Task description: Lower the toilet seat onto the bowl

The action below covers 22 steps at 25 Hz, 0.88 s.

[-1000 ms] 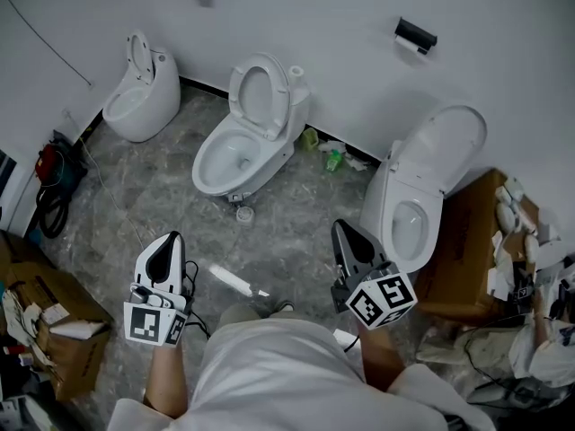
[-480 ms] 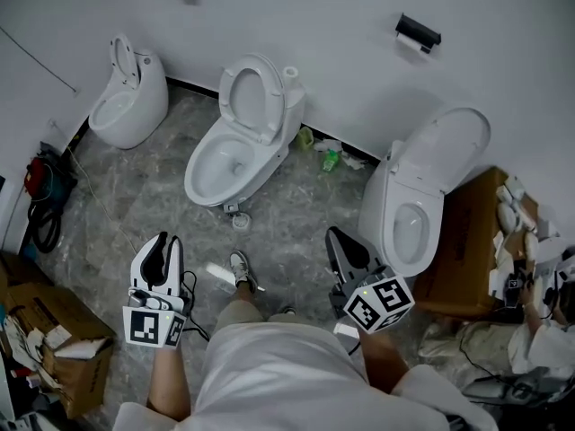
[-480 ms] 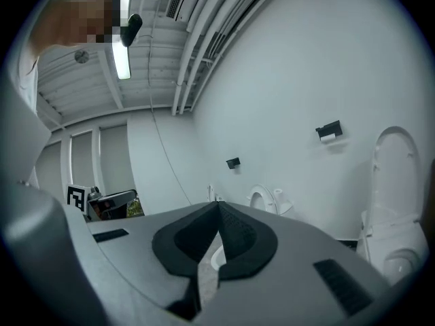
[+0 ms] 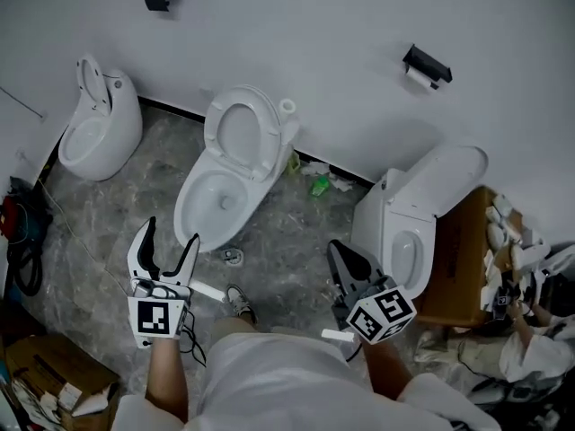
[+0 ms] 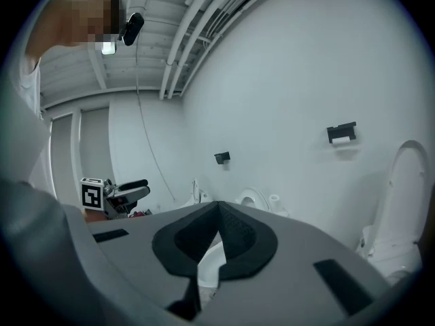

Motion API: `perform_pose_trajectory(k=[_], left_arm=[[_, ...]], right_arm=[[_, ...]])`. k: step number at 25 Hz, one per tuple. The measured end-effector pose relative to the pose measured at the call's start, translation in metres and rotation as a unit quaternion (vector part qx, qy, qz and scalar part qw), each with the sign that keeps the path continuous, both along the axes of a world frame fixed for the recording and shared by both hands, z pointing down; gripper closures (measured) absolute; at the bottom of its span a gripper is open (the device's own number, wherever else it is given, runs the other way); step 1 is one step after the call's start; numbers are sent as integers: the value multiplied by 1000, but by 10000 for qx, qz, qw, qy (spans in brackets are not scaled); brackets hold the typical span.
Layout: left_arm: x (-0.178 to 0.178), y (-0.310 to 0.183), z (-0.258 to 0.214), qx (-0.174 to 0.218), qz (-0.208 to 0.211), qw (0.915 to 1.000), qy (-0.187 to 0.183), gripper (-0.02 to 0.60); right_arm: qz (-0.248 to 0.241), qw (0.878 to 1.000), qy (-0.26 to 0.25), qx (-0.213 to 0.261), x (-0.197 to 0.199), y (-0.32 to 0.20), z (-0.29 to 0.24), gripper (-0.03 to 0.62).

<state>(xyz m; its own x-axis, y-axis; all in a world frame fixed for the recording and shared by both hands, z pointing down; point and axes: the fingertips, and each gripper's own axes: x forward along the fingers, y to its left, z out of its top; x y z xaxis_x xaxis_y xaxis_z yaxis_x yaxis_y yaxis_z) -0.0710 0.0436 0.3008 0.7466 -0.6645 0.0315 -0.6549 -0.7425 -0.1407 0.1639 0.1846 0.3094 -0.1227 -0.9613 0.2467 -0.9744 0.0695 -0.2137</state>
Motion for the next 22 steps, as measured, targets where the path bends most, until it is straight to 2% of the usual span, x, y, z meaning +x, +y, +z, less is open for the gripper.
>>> perform_pose_trajectory(k=[6, 10, 13, 17, 22], left_arm=[[43, -84, 12, 10, 703, 9965, -446, 241], [89, -124, 22, 184, 1095, 9902, -850, 241], [126, -156, 35, 300, 1273, 9834, -1258, 241], [176, -197, 70, 344, 1471, 9699, -1907, 241], [217, -249, 120, 373, 1732, 9417, -2860, 241]], right_arm=[[284, 9994, 36, -204, 1, -45, 1, 595], [446, 9986, -29, -292, 21, -64, 5, 597], [371, 9988, -167, -287, 36, -82, 13, 595], [134, 9987, -384, -311, 54, -112, 32, 595], [-122, 9979, -486, -415, 63, -140, 52, 595]])
